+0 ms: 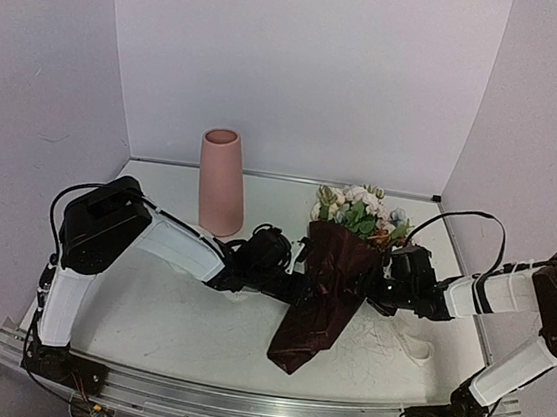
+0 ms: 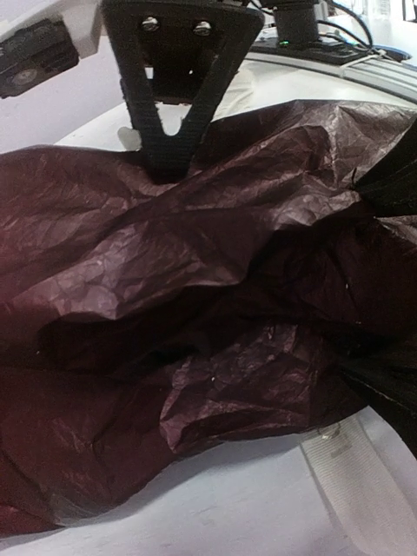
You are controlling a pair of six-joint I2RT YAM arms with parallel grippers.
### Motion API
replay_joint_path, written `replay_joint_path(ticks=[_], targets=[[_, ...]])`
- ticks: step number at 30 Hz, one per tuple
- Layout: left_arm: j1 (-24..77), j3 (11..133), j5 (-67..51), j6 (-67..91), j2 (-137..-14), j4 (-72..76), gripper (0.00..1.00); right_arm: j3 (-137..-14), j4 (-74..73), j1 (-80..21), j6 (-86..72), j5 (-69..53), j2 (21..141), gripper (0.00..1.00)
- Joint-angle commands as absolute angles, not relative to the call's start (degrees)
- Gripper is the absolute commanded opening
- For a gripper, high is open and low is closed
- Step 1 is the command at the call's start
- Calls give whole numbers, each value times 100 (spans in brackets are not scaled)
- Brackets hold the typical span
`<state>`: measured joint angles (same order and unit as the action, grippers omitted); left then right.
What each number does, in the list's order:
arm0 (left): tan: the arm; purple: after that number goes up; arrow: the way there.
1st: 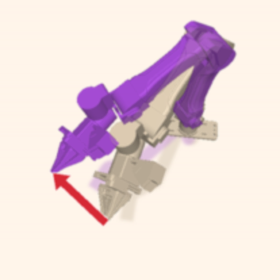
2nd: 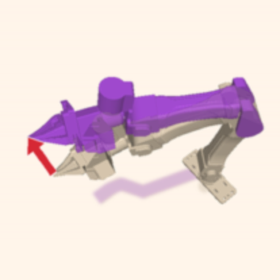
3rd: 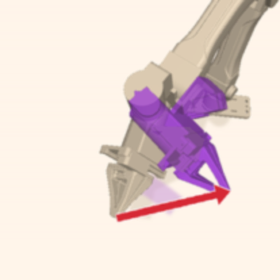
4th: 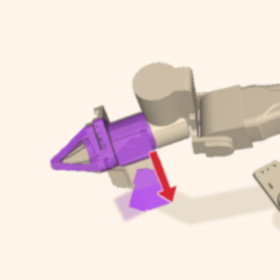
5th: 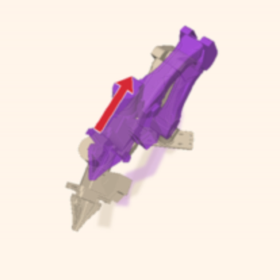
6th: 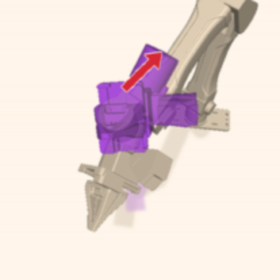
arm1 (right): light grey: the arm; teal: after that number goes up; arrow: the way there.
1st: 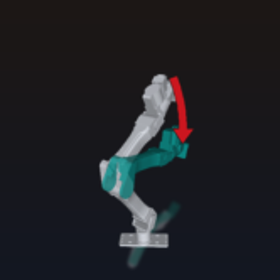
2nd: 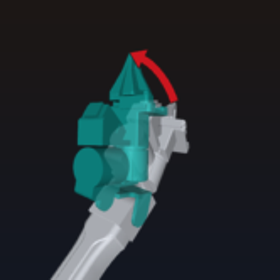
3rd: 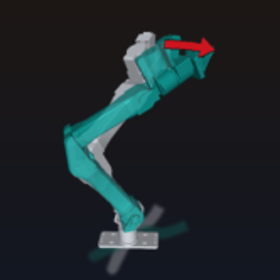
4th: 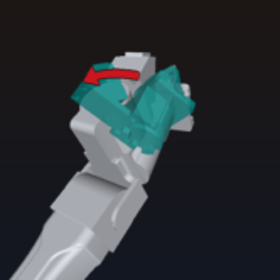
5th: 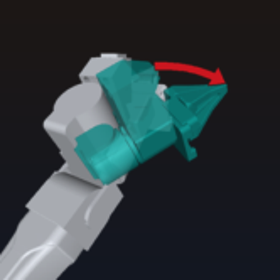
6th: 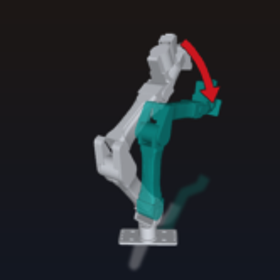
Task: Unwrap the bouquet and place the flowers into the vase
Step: Move the fake flower to the center of the board.
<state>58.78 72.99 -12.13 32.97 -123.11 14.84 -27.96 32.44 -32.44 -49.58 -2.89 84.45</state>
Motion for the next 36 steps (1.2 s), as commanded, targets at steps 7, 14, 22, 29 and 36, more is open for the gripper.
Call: replay_joint_path(ticks=[7,14,22,29,36], targets=[[5390,8508,-1563,2998,-12976,1670,59,-3925,3484,-2346,-4060,-1245,9291,70],[5265,7866,-1145,2806,-12248,1661,76,-3842,3432,-2328,-3976,-1304,9151,85],[5013,7089,-124,2488,-11416,1635,94,-3534,3323,-2328,-3974,-1233,8710,97],[4760,7034,1192,2263,-11382,1628,90,-3324,3186,-2329,-3908,-1088,8290,95],[4762,7469,1950,1763,-11842,1622,34,-3342,2992,-2329,-3831,-919,8188,95]])
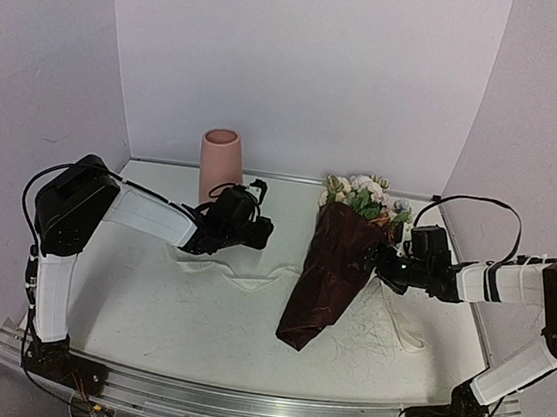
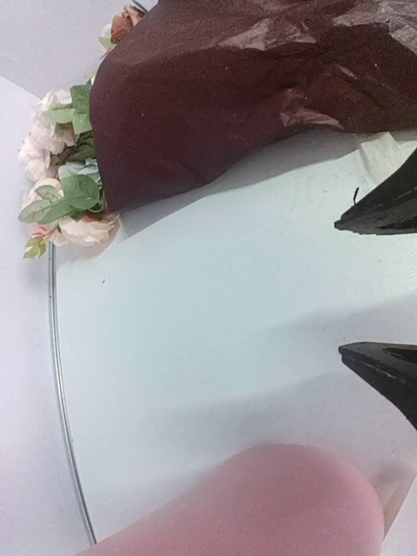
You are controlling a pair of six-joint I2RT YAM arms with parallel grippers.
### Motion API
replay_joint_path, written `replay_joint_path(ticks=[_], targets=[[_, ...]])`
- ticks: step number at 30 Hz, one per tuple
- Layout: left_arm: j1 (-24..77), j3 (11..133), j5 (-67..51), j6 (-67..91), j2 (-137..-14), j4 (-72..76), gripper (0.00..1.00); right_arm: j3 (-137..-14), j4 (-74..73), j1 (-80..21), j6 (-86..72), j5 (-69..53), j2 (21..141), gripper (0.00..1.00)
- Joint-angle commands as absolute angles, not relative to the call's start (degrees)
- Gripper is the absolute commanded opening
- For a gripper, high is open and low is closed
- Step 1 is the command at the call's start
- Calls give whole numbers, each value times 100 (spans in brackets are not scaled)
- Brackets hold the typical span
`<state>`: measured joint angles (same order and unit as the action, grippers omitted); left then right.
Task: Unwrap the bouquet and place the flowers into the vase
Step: Move the fake flower to the center of the board, then move the vase to the center of the board.
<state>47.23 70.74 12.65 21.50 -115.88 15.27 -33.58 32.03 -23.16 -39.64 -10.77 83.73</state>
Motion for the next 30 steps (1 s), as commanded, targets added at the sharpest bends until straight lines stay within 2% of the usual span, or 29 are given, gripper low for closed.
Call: replay_joint_path(ticks=[1,3,5,11,20,30], targets=[[4758,7548,2000,1689,-11920,1619,24,-3346,2989,-2328,-3820,-903,8180,95],[4755,7696,2055,1507,-12090,1617,5,-3354,2976,-2324,-3801,-875,8185,95],[4753,7816,2196,1479,-12239,1612,0,-3369,2975,-2326,-3789,-856,8205,95],[4738,8178,2797,1336,-12669,1608,0,-3389,2976,-2329,-3733,-802,8253,95],[4469,8496,2848,1141,-13021,1582,0,-3263,2973,-2328,-3611,-731,8115,94],[4160,8477,2850,1069,-13126,1563,0,-3260,2982,-2329,-3556,-1221,8142,83]])
